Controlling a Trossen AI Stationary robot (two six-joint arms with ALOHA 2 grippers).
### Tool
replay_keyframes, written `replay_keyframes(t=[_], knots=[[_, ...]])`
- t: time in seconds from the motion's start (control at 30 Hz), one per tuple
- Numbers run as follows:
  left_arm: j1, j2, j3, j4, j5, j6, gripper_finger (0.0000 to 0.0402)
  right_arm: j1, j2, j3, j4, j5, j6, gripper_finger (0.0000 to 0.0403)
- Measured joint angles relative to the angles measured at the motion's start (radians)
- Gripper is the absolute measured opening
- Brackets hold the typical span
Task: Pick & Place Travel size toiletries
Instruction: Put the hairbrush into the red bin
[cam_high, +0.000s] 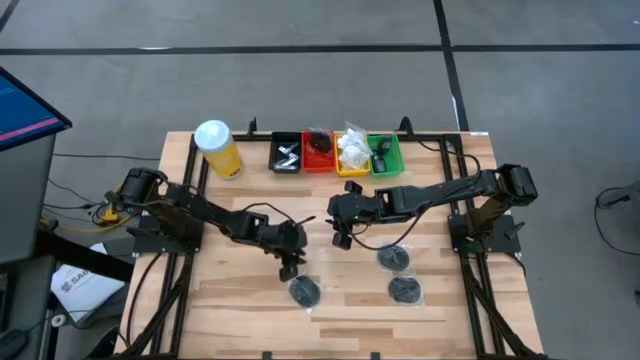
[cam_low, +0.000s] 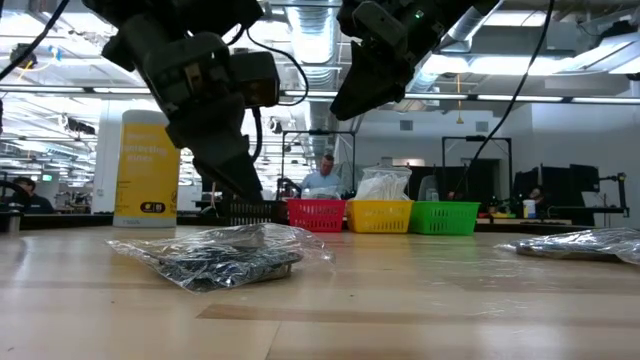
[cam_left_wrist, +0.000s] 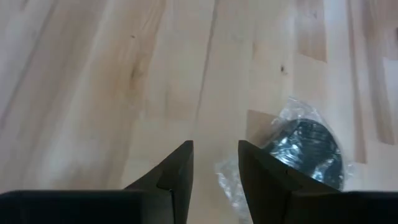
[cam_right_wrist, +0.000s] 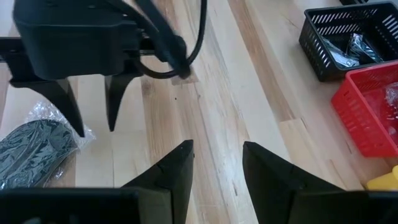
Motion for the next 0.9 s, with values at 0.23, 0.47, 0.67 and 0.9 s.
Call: replay_keyframes(t=[0.23, 0.47, 0.67, 0.9], knots=[[-0.033, 0.0, -0.001, 0.0, 0.0, -0.049, 0.0118, 0.0, 0.0, 0.0, 0.0, 0.0, 0.0, 0.0129], [-0.055, -0.001, -0.082, 0.07, 0.001, -0.126, 0.0118, 0.0, 0.0, 0.0, 0.0, 0.0, 0.0, 0.0129], [-0.055, -0.001, -0.147, 0.261, 0.076, -0.149, 0.0118, 0.0, 0.0, 0.0, 0.001, 0.0, 0.001, 0.0129], [-0.055, -0.001, -0.184, 0.264, 0.061, -0.179, 0.0118, 0.0, 0.0, 0.0, 0.001, 0.0, 0.001, 0.0129]])
